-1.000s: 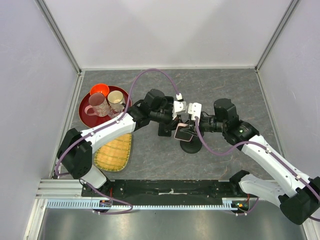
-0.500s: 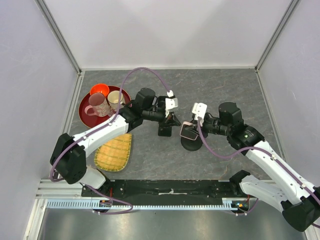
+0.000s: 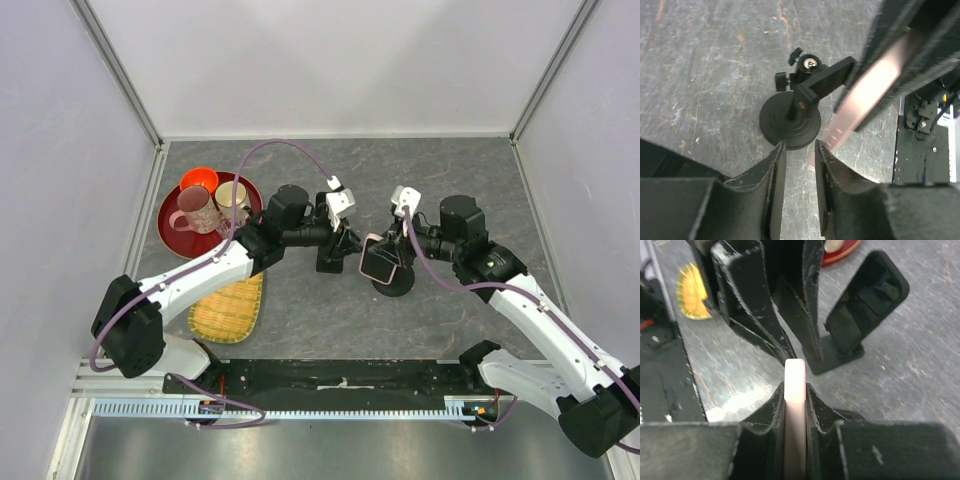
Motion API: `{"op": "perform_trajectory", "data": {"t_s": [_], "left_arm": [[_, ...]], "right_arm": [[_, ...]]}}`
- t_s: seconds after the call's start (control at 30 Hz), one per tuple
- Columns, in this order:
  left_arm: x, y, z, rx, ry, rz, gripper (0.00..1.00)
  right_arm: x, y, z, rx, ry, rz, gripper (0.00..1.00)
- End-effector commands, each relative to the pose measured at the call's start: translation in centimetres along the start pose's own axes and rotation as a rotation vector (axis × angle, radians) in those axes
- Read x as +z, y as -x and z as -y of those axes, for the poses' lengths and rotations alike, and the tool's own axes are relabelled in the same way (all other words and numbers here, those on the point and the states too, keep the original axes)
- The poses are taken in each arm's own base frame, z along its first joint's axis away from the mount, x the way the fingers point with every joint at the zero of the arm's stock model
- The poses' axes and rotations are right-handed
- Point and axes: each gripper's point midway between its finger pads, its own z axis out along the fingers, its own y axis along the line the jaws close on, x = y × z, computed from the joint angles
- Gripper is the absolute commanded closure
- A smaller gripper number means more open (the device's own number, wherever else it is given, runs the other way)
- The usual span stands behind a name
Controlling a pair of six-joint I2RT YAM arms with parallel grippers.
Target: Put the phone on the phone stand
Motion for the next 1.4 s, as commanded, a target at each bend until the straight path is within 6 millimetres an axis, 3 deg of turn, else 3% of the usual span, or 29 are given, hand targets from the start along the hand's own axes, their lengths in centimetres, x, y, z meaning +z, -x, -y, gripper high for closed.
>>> {"op": "perform_trajectory", "data": {"t_s": [0.0,0.1,0.27,0.33,0.37,0.4,0.47,0.5,0.57,0.63,0.87,1.2,1.37], "left_arm": [[-1.0,3.1,-0.1,-0.091,0.072,0.128,0.61],[-2.1,4.2,-0.7,-0.103,0.132,0.152,0.57],[-1.5,4.5,-1.4,-0.132,0.151,0.155,0.49],[-1.0,4.3,-1.9,-0.136,0.174,0.163,0.48],[-0.3,3.8,-1.7,-0.131,0.168,0.151,0.48],[0.1,3.6,-1.9,-0.126,0.18,0.15,0.48],[1.2,3.3,-1.0,-0.091,0.181,0.151,0.47],[1.7,2.7,-1.5,-0.091,0.223,0.143,0.46],[2.7,2.6,-0.7,-0.072,0.228,0.152,0.44],[3.5,2.5,-0.5,-0.067,0.261,0.162,0.4],[4.6,1.4,-1.2,-0.052,0.344,0.14,0.39],[5.8,0.9,-1.8,-0.052,0.375,0.112,0.5],[5.7,1.2,-1.8,-0.05,0.374,0.131,0.52]], "right_arm": [[-1.6,11.9,-4.0,-0.102,0.213,0.376,1.0],[-3.0,13.4,-4.1,-0.097,0.186,0.377,1.0],[-9.3,17.1,-2.7,-0.012,-0.09,0.437,1.0],[-11.5,16.2,-2.0,0.028,-0.207,0.392,1.0],[-13.5,17.0,-0.7,0.04,-0.326,0.413,1.0],[-14.6,16.1,0.0,0.072,-0.396,0.381,1.0],[-17.8,16.5,1.0,0.088,-0.541,0.412,1.0],[-18.5,16.0,1.0,0.091,-0.563,0.401,1.0],[-20.4,15.8,1.4,0.086,-0.637,0.424,1.0],[-21.2,15.5,1.2,0.071,-0.658,0.432,1.0],[-21.1,15.4,0.3,0.053,-0.61,0.445,1.0],[-21.1,15.5,-0.2,0.011,-0.587,0.455,1.0],[-19.8,14.7,-0.7,-0.003,-0.532,0.414,1.0]]}}
